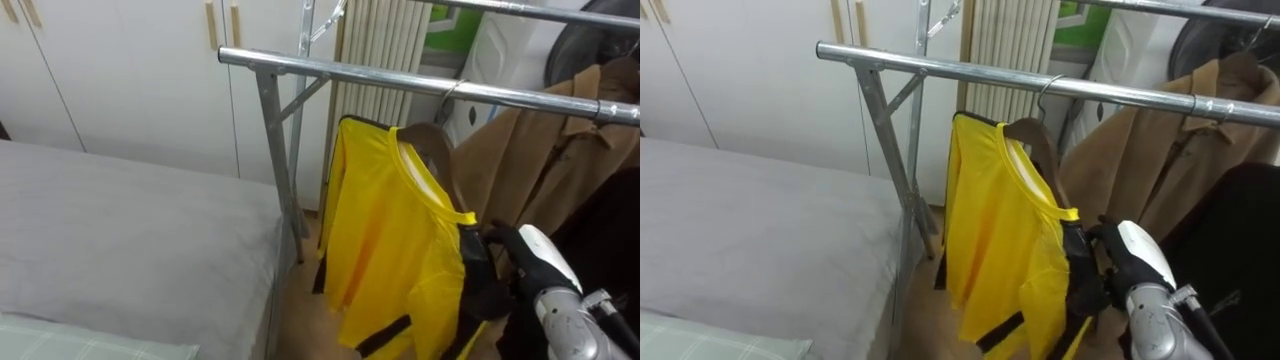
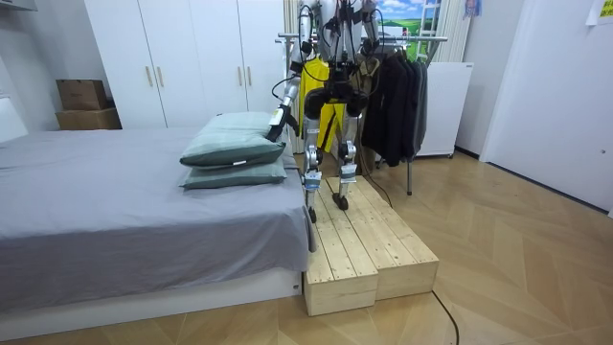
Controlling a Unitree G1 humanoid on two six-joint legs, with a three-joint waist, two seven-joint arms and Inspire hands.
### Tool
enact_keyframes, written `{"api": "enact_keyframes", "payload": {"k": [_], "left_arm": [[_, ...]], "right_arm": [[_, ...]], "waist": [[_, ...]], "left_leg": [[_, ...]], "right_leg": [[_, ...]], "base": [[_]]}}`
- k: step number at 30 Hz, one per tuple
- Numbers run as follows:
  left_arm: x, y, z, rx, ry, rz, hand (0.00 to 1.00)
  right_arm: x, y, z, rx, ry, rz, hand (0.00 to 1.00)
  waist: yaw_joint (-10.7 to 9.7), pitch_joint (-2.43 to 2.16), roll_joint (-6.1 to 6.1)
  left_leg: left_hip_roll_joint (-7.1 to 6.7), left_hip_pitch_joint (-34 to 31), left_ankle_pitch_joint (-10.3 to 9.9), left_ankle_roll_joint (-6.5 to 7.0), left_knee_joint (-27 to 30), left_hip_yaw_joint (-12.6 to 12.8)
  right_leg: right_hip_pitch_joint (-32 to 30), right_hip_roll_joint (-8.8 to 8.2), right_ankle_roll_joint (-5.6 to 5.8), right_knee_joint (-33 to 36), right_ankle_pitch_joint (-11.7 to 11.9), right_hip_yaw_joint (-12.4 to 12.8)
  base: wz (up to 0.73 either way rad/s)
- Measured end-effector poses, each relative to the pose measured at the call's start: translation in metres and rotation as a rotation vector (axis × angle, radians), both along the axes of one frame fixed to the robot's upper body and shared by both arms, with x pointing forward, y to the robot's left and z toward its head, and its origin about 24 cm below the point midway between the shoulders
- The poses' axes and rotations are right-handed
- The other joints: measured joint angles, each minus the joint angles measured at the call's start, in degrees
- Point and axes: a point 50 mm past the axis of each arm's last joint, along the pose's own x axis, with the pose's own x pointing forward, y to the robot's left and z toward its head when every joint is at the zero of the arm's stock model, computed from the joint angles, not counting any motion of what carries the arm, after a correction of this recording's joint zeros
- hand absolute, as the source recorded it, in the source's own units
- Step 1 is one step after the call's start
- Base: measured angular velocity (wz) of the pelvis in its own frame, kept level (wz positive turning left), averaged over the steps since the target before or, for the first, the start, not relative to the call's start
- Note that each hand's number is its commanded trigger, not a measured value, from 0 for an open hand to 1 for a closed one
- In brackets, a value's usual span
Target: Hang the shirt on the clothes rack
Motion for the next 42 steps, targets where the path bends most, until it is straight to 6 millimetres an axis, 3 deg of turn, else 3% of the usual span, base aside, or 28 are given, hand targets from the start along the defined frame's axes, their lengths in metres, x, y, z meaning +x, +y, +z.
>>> {"api": "enact_keyframes", "payload": {"k": [5,25,32,42], "left_arm": [[0.000,-0.001,0.000,-0.002,0.003,0.001,0.00],[-0.002,-0.001,0.000,0.000,0.007,0.001,0.00],[-0.002,-0.001,0.000,-0.002,0.008,-0.001,0.00],[-0.002,-0.005,-0.001,-0.002,0.010,0.003,0.00]], "right_arm": [[0.000,0.000,0.000,-0.028,0.002,0.008,0.00],[-0.005,0.005,-0.007,-0.004,-0.015,-0.007,0.00],[-0.007,0.007,-0.008,0.107,-0.020,-0.030,0.00],[-0.006,0.005,0.013,0.219,-0.120,-0.047,0.00]], "waist": [[0.00,-0.26,0.40],[-0.02,-0.28,0.38],[-0.12,-0.32,0.55],[-0.67,-0.36,0.68]], "left_leg": [[0.02,0.14,0.01,0.00,-0.01,0.01],[0.06,0.25,-0.11,0.16,-0.17,-0.02],[0.04,0.06,-0.12,0.18,-0.09,-0.11],[0.04,-0.13,-0.01,0.01,-0.24,-0.03]], "right_leg": [[0.11,-0.03,0.03,0.06,-0.02,0.05],[0.47,-0.13,0.32,-0.04,-0.21,0.12],[0.48,-0.19,0.32,-0.04,-0.21,0.02],[-0.22,-0.10,0.11,0.19,-0.06,0.20]], "base": [[0.00],[0.00],[0.00],[-0.01]]}}
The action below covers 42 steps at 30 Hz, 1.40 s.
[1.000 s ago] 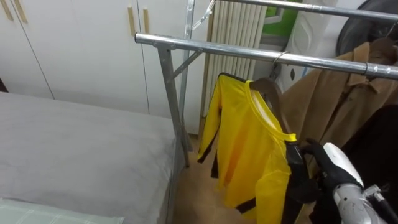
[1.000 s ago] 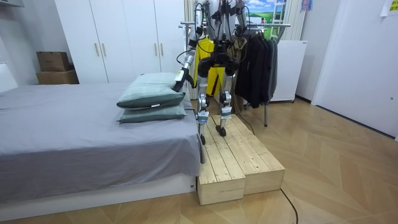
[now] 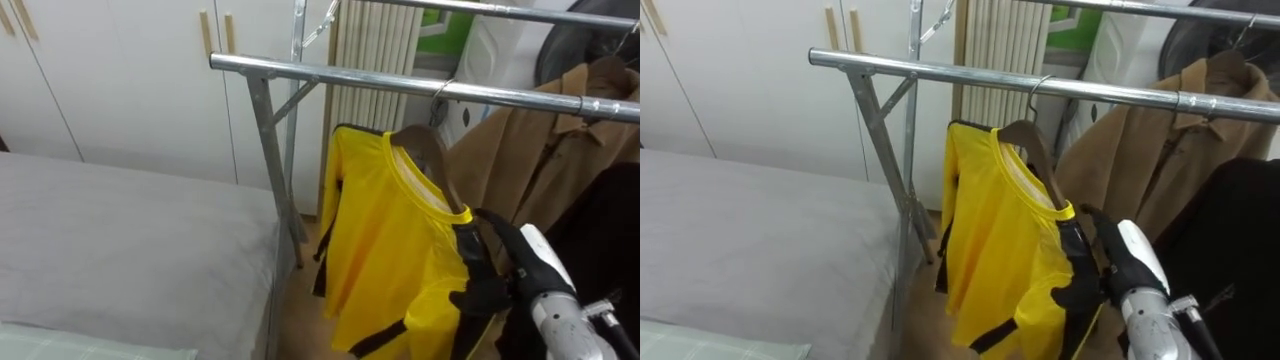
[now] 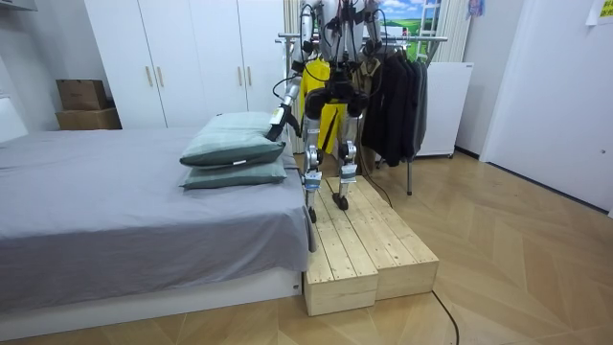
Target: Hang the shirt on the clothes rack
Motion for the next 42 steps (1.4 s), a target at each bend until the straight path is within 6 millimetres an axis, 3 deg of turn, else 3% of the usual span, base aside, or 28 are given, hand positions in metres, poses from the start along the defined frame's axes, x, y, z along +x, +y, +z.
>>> {"api": "enact_keyframes", "payload": {"k": [7,14,24,32,42], "left_arm": [[-0.005,0.000,0.000,-0.001,0.011,0.004,0.00],[-0.007,-0.001,0.001,-0.001,0.014,0.005,0.00],[-0.009,-0.001,0.001,-0.003,0.019,0.006,0.00],[-0.012,-0.004,0.000,-0.012,0.026,0.009,0.00],[-0.012,-0.004,0.000,-0.014,0.027,0.010,0.00]], "right_arm": [[0.002,-0.005,0.015,0.164,-0.100,-0.067,0.00],[0.002,-0.007,0.016,0.290,-0.130,-0.122,0.00],[0.002,-0.007,0.018,0.299,-0.148,-0.138,0.00],[0.004,0.002,0.046,0.298,-0.273,-0.093,0.00],[-0.007,0.004,0.047,0.284,-0.295,-0.073,0.00]], "waist": [[-0.16,-0.01,-0.02],[-0.58,-0.01,-0.03],[-1.18,-0.05,0.11],[-1.66,-0.17,0.68],[-1.83,-0.09,0.76]], "left_leg": [[0.01,-0.02,-0.02,0.02,-0.32,0.19],[0.01,-0.11,-0.03,0.02,-0.41,0.18],[0.00,-0.20,-0.03,0.02,-0.44,0.05],[0.00,0.10,-0.01,0.00,-0.49,0.10],[0.05,0.10,0.00,-0.01,-0.51,0.29]], "right_leg": [[-0.14,0.33,-0.01,0.02,0.00,0.63],[-0.17,0.38,-0.01,-0.20,0.01,0.61],[-0.23,0.31,-0.01,-0.30,0.01,0.50],[-0.13,0.32,-0.01,-0.20,0.01,0.57],[-0.11,0.42,-0.06,-0.17,0.06,0.77]], "base": [[-0.04],[0.00],[0.00],[0.00],[0.00]]}}
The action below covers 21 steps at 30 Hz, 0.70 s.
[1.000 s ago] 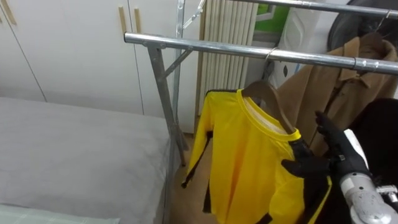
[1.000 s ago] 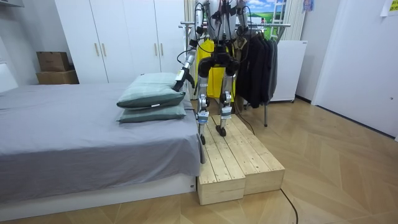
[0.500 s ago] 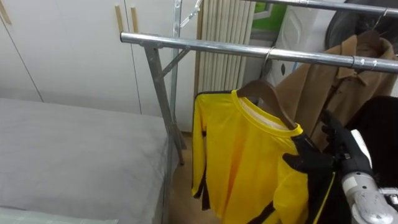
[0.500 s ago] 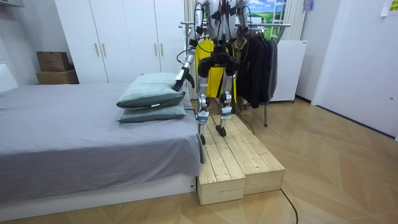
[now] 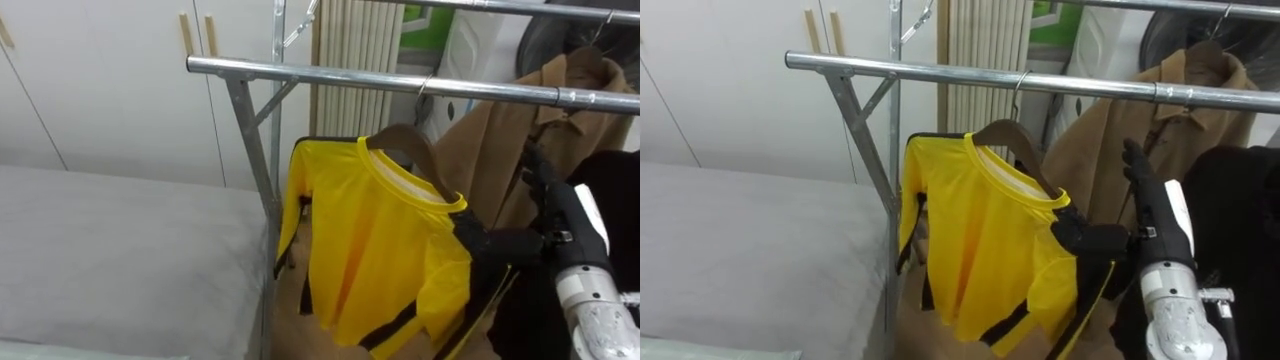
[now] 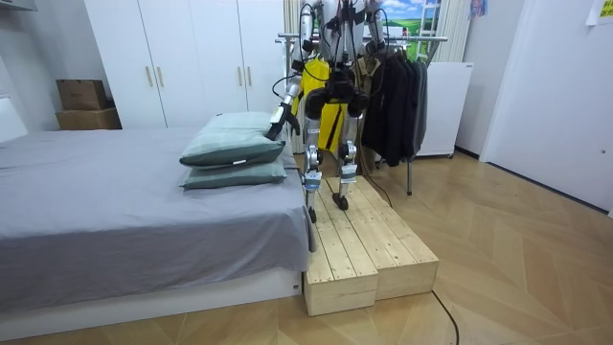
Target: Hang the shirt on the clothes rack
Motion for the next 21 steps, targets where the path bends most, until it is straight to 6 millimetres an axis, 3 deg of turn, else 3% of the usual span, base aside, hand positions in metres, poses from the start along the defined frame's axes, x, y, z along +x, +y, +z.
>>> {"api": "enact_keyframes", "payload": {"k": [9,17,21], "left_arm": [[-0.003,0.001,0.001,0.001,0.002,0.016,0.00],[-0.006,-0.001,0.001,0.000,0.002,0.035,0.00],[-0.010,-0.003,0.001,-0.004,0.012,0.039,0.00]], "right_arm": [[-0.010,-0.003,-0.010,-0.013,0.028,-0.012,0.00],[-0.048,-0.018,-0.061,0.011,0.238,-0.086,0.00],[-0.061,-0.020,-0.072,0.017,0.283,-0.101,0.00]], "waist": [[-1.19,0.04,-0.08],[-1.50,0.27,0.24],[-1.93,0.35,0.43]], "left_leg": [[0.10,-0.30,-0.18,0.27,0.04,0.13],[0.23,-0.11,-0.35,0.15,-0.06,0.83],[0.42,-0.21,-0.39,0.12,-0.19,1.76]], "right_leg": [[-0.28,0.05,0.01,-0.10,-0.01,0.12],[-0.34,0.32,0.02,-0.08,-0.03,0.67],[-0.86,0.60,0.00,0.06,0.01,1.41]], "base": [[0.00],[-0.04],[-0.12]]}}
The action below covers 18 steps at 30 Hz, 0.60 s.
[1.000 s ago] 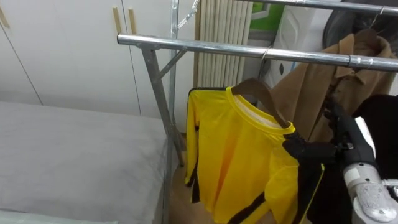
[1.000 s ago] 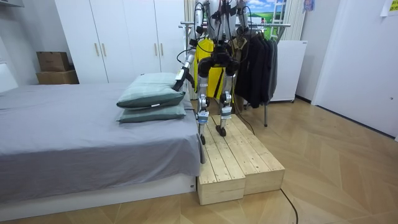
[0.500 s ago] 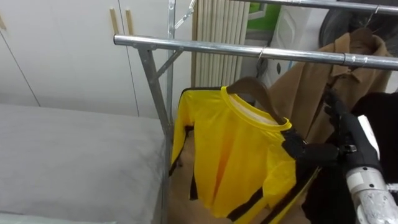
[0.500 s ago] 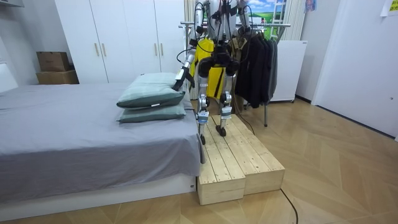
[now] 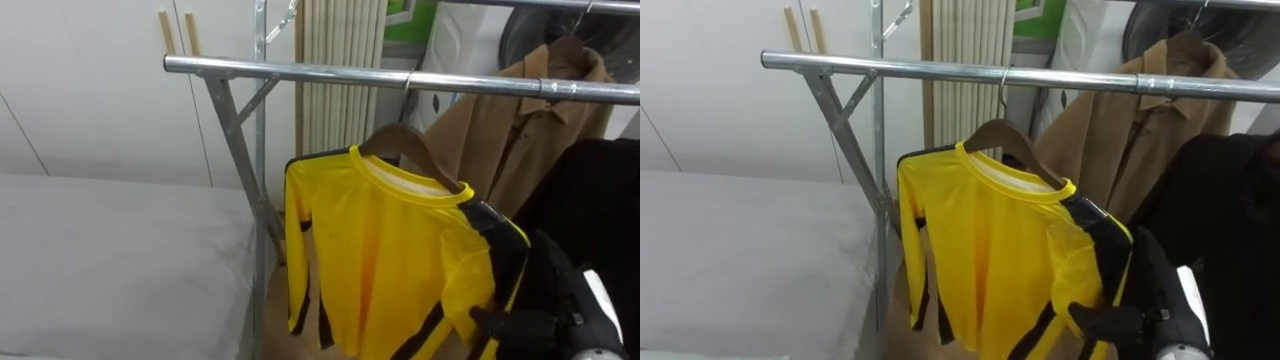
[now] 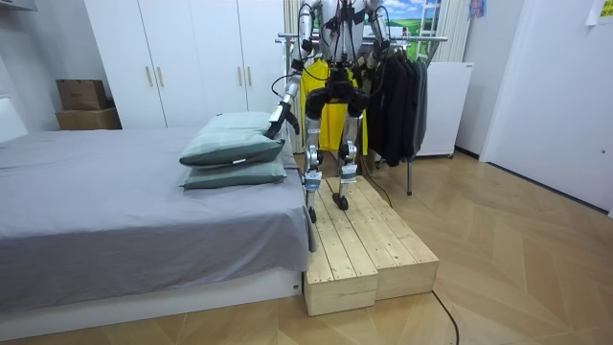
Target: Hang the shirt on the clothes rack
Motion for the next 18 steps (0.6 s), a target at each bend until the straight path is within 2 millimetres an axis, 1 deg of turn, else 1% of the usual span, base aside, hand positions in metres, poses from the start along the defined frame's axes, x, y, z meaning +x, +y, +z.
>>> {"api": "enact_keyframes", "payload": {"k": [1,3,5,8,15,18], "left_arm": [[-0.001,0.000,0.000,-0.001,0.002,0.001,0.00],[-0.003,-0.001,0.000,-0.001,0.006,0.002,0.00],[-0.006,-0.003,0.000,-0.006,0.014,0.006,0.00],[-0.007,-0.003,0.000,-0.007,0.015,0.008,0.00],[-0.009,-0.003,0.001,-0.006,0.018,0.015,0.00],[-0.010,-0.004,0.001,-0.006,0.020,0.017,0.00]], "right_arm": [[-0.003,-0.001,-0.002,-0.001,0.008,-0.005,0.00],[-0.008,-0.002,-0.010,0.003,0.036,-0.025,0.00],[-0.017,-0.003,-0.025,0.019,0.094,-0.058,0.00],[-0.031,-0.005,-0.039,0.028,0.160,-0.082,0.00],[-0.045,-0.008,-0.057,0.042,0.246,-0.115,0.00],[-0.060,-0.005,-0.071,0.060,0.312,-0.135,0.00]], "waist": [[-0.03,0.06,0.19],[-0.33,0.04,0.28],[-0.94,0.04,0.37],[-1.04,0.07,0.52],[-1.32,0.04,0.45],[-1.77,0.05,0.44]], "left_leg": [[0.11,0.03,-0.06,-0.10,0.00,0.30],[0.22,0.17,-0.12,-0.20,0.04,0.38],[0.28,0.31,-0.10,-0.21,0.00,0.55],[0.27,0.22,-0.13,-0.16,-0.03,0.72],[0.25,0.36,-0.16,-0.14,0.14,0.95],[0.27,0.19,-0.40,0.06,0.28,0.82]], "right_leg": [[-0.06,0.17,-0.05,-0.07,0.09,0.27],[0.01,0.29,-0.07,-0.10,0.11,0.36],[0.07,0.37,-0.07,-0.10,0.10,0.59],[-0.08,0.41,-0.08,-0.04,0.10,0.75],[0.05,0.49,-0.06,-0.06,0.20,1.11],[0.05,0.48,-0.35,-0.16,0.00,1.04]], "base": [[-0.08],[-0.04],[-0.05],[-0.04],[-0.02],[0.00]]}}
